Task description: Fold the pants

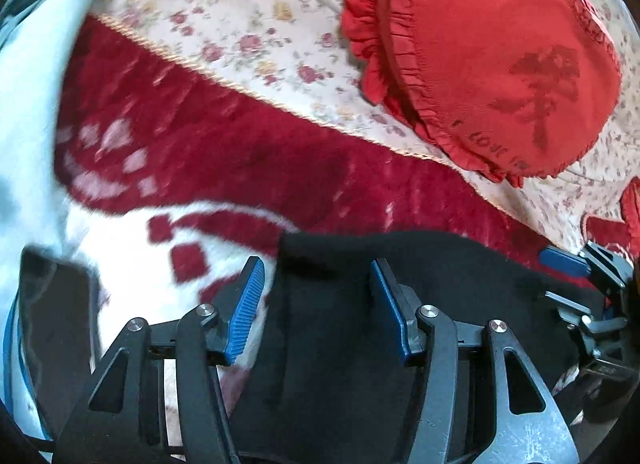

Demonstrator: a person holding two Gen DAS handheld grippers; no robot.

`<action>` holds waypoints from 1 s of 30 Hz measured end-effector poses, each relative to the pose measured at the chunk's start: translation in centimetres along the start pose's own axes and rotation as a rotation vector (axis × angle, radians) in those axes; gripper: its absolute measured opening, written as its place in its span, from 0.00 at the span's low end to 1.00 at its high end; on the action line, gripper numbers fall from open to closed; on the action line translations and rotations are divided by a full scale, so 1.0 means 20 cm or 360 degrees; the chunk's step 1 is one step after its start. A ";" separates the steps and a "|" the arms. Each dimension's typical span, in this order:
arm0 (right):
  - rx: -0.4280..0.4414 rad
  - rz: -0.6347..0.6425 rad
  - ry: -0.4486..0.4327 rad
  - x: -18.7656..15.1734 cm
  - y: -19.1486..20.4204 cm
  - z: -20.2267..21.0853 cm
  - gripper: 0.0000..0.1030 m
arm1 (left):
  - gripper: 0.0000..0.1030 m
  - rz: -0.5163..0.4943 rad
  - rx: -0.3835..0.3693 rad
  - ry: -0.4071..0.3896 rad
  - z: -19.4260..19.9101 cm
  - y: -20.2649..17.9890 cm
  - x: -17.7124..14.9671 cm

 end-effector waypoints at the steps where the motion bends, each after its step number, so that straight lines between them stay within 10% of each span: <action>1: 0.0000 0.0015 0.0021 -0.01 -0.02 -0.01 0.43 | 0.59 -0.0017 -0.0017 0.0002 -0.01 -0.01 0.01; 13: 0.0127 -0.0047 0.0136 -0.13 -0.12 -0.08 0.45 | 0.67 -0.0208 -0.0089 0.0002 -0.06 -0.06 0.00; 20: 0.0052 0.0060 0.0041 -0.11 -0.05 -0.07 0.09 | 0.15 -0.0335 -0.0131 -0.0081 0.01 -0.14 -0.03; 30: -0.0009 0.0138 -0.0211 -0.03 0.22 0.32 0.05 | 0.13 -0.0340 -0.0162 -0.0308 0.42 -0.17 -0.02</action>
Point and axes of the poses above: each gripper's, at about its wrist camera, not at the fingertips, and z roughly against the way its jaws point, y to its left, x to its top, the point moved 8 cm from there along -z, roughly the way its jaws point, and after that the axes turned 11 degrees about -y, right-handed, at the moved point
